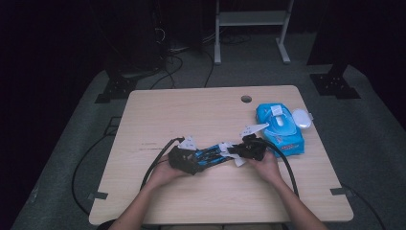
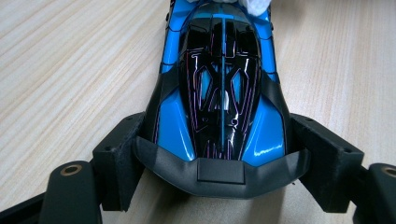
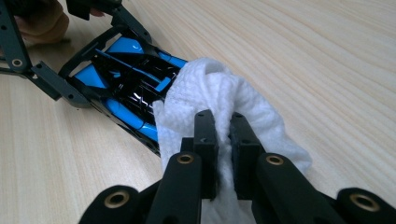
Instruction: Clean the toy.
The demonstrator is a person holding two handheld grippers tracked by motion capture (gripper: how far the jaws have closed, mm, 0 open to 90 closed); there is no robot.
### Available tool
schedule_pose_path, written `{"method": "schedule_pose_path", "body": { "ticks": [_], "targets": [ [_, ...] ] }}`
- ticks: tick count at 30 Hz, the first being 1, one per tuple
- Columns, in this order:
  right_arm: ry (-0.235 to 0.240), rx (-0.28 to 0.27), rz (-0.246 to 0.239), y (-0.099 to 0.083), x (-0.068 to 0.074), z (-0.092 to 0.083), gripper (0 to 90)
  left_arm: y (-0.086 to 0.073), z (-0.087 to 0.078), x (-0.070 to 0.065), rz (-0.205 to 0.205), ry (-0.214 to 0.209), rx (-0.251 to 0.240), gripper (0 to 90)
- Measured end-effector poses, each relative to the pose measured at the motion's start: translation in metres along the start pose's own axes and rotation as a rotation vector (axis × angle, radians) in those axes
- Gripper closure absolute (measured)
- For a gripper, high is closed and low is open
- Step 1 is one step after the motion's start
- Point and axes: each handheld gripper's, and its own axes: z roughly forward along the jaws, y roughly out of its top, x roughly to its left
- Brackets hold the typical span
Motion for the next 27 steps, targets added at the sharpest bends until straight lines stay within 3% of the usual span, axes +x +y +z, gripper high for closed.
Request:
{"method": "schedule_pose_path", "body": {
  "ticks": [6,7,11,12,16,22,27],
  "targets": [
    [0.073,-0.025,-0.063,0.011,0.025,0.012,83.1,0.002,0.002,0.000,-0.003,-0.001,0.000,24.1],
    [0.113,-0.032,-0.080,0.015,0.031,0.017,83.1,0.002,0.002,0.000,-0.001,0.001,0.000,24.0],
    [0.080,-0.017,-0.094,0.014,0.031,0.014,83.2,0.002,0.002,0.000,0.000,0.002,0.001,24.1],
    [0.030,-0.002,-0.089,0.009,0.022,0.009,83.2,0.001,0.001,0.000,0.007,0.002,0.005,24.0],
    [0.035,-0.041,0.026,-0.004,0.002,0.001,83.2,0.002,0.000,-0.001,0.004,0.012,0.017,23.5],
    [-0.004,-0.029,-0.020,-0.002,0.008,0.001,83.2,-0.002,-0.003,-0.001,-0.022,0.010,0.011,23.6],
    [0.017,-0.007,-0.037,0.005,0.019,0.003,83.5,-0.002,-0.002,-0.001,-0.018,0.008,0.005,24.0]
  ]
}}
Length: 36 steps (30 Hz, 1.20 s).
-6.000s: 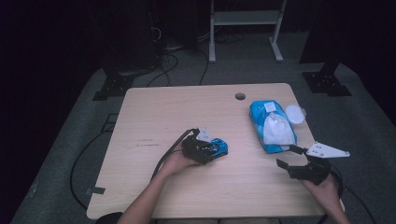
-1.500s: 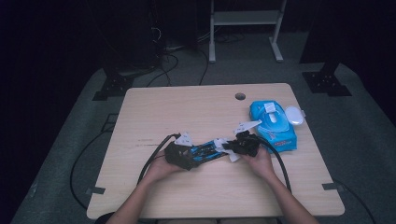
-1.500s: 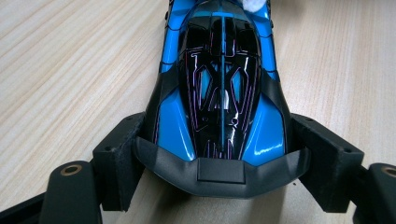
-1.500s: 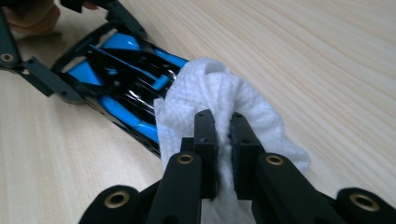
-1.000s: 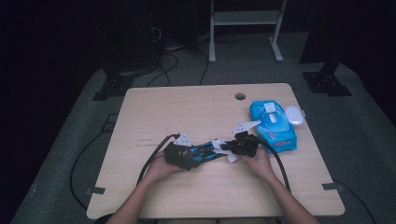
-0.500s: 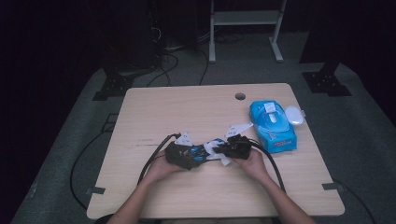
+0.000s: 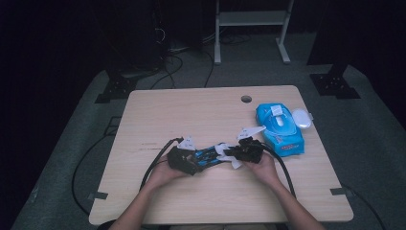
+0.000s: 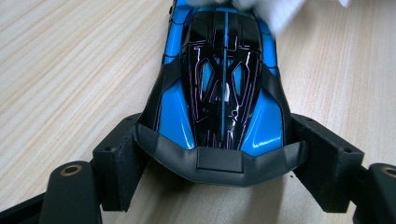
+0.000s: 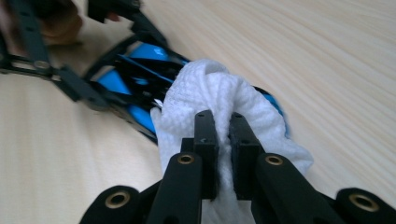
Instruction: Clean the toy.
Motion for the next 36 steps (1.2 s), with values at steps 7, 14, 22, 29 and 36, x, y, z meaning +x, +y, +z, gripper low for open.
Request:
{"method": "schedule_pose_path", "body": {
  "ticks": [7,14,22,29,36],
  "targets": [
    [0.105,0.028,-0.111,0.029,0.041,0.032,83.5,0.001,0.001,-0.001,0.002,0.002,-0.002,24.1],
    [0.090,0.034,-0.103,0.034,0.038,0.038,83.5,0.001,0.001,0.000,0.007,0.000,0.002,24.1],
    [-0.045,0.043,-0.027,0.005,-0.001,0.002,83.4,0.001,0.001,0.000,0.006,0.000,0.001,24.1],
    [0.021,-0.003,-0.062,0.008,0.015,0.009,83.3,0.001,0.001,0.000,0.005,0.000,0.001,24.1],
    [0.017,0.018,-0.094,0.010,0.017,0.009,83.3,0.001,0.001,0.000,0.008,-0.001,0.001,24.1]
  ]
}}
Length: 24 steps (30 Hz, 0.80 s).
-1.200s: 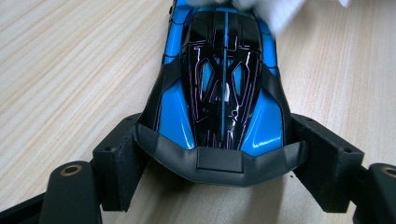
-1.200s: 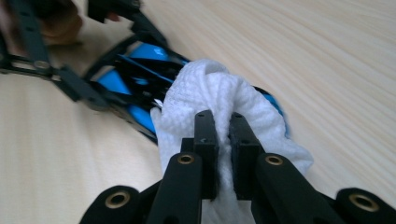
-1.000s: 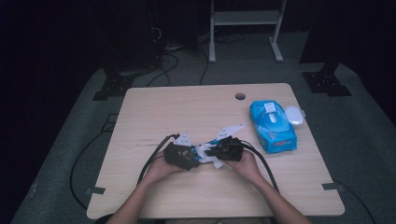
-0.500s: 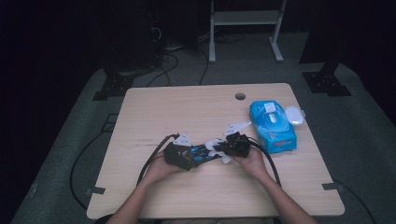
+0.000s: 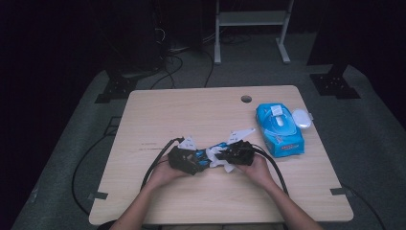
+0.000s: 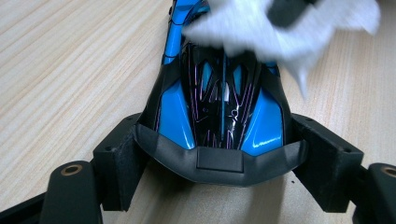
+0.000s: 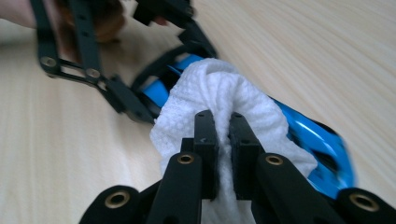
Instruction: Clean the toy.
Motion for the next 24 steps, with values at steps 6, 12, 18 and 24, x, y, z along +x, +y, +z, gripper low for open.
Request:
{"method": "schedule_pose_path", "body": {
  "ticks": [6,12,18,24],
  "targets": [
    [-0.083,-0.002,0.114,-0.021,-0.032,-0.015,83.3,0.000,0.000,0.000,0.002,-0.002,-0.003,24.2],
    [-0.029,-0.013,0.083,-0.015,-0.019,-0.012,83.2,0.000,0.001,0.000,0.001,-0.003,-0.007,24.2],
    [-0.089,0.002,0.130,-0.023,-0.034,-0.018,83.2,0.000,0.001,0.001,0.002,-0.008,-0.008,24.2],
    [-0.055,-0.014,0.159,-0.024,-0.035,-0.020,83.3,0.002,0.002,0.002,0.002,-0.021,-0.001,24.3]
  ]
}}
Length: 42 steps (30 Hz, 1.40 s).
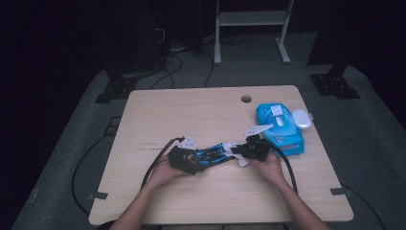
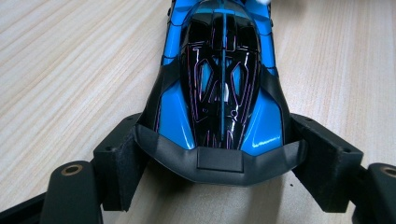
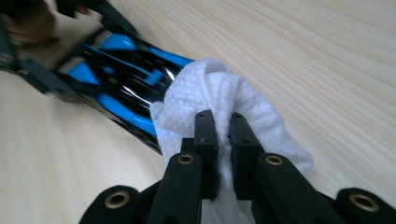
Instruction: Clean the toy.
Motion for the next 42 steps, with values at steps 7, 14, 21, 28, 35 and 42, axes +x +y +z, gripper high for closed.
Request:
{"method": "schedule_pose_path", "body": {
  "ticks": [7,14,21,28,35,42],
  "targets": [
    [-0.014,0.010,0.003,-0.001,-0.003,-0.001,83.2,0.001,0.001,-0.001,-0.003,-0.004,-0.006,24.4],
    [-0.014,0.042,0.014,-0.011,-0.007,-0.016,83.2,0.002,0.003,-0.002,-0.005,-0.012,-0.006,24.4],
    [0.011,-0.005,-0.046,0.023,0.013,0.004,83.2,0.005,0.005,-0.003,0.003,-0.032,-0.008,24.4],
    [-0.019,-0.007,-0.035,0.027,0.009,0.027,83.3,0.003,0.005,-0.002,0.011,-0.039,-0.008,24.4],
    [-0.068,0.029,0.019,0.009,-0.011,0.006,83.3,0.003,0.005,-0.003,0.024,-0.028,-0.006,24.4],
    [-0.064,0.002,0.022,0.009,-0.007,0.007,83.4,0.003,0.005,-0.003,0.023,-0.028,-0.011,24.3]
  ]
}}
